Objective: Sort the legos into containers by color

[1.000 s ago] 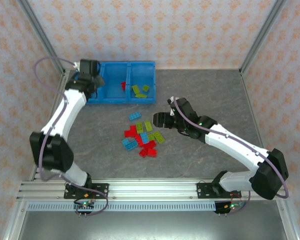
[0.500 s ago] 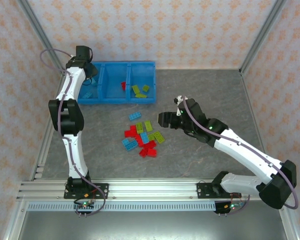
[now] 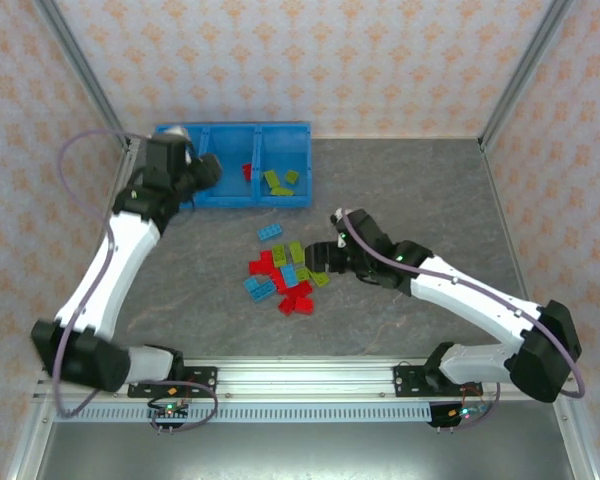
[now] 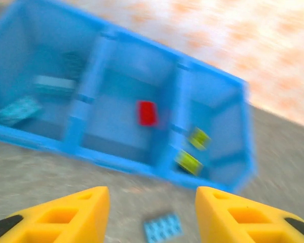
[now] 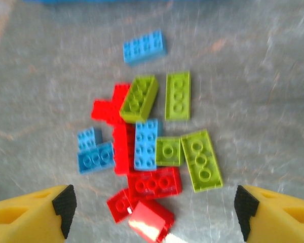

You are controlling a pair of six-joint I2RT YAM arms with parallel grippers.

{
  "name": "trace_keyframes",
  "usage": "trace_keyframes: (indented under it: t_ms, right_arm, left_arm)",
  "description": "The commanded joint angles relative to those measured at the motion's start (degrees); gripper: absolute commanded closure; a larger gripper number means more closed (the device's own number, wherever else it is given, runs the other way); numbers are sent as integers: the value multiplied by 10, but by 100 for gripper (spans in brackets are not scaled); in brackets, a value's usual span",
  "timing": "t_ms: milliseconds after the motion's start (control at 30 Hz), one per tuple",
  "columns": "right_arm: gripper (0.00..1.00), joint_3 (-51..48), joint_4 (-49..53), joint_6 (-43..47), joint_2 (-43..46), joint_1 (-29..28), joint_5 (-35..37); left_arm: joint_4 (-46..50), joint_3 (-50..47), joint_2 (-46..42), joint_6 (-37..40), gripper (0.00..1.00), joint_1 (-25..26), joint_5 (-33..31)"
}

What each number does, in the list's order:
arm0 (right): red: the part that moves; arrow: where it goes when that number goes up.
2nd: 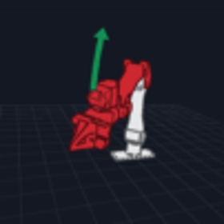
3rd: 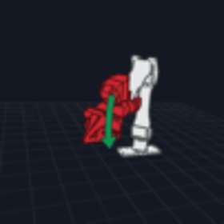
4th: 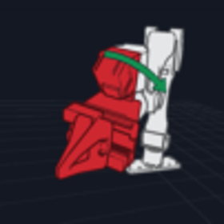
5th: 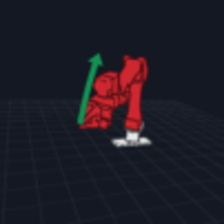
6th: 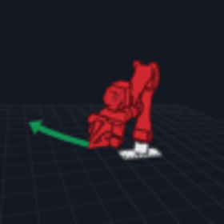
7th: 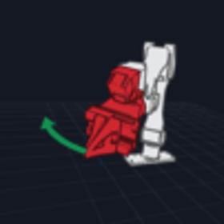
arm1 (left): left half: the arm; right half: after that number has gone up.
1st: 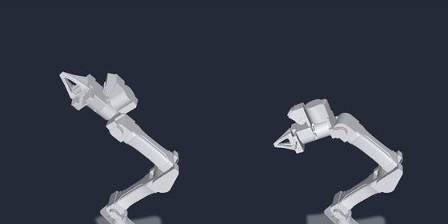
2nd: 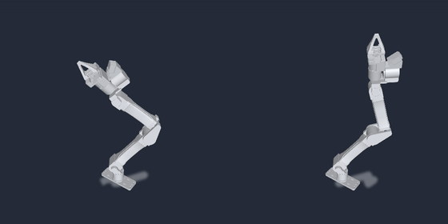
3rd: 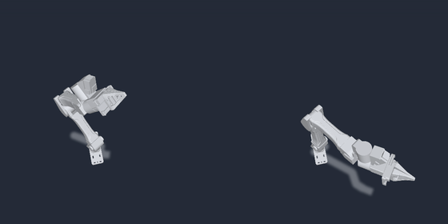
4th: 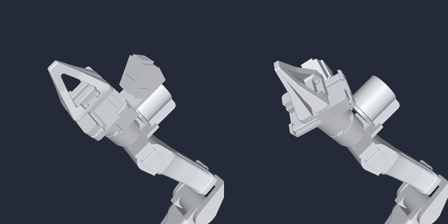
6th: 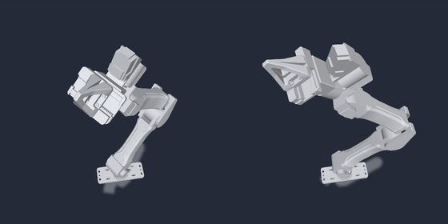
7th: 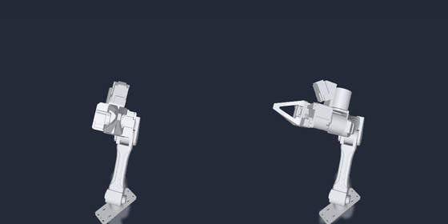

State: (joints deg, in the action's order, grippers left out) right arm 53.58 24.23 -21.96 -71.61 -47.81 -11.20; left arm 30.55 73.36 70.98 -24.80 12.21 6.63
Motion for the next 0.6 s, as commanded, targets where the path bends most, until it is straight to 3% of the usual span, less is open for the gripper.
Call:
trace_keyframes:
  t_ms: [0,167,367,567]
  right_arm:
    - [15,-27,-1,-31,-24,-41,11]
    - [13,-49,-50,-51,-84,-105,26]
    - [11,-30,-85,-36,-191,-123,41]
    - [30,-35,-109,-33,-221,-127,33]
  left_arm:
    - [6,-91,-67,66,47,43,29]
    - [102,-137,-140,102,41,111,49]
    - [173,-133,-168,125,24,116,13]
    - [174,-142,-163,127,9,115,-3]
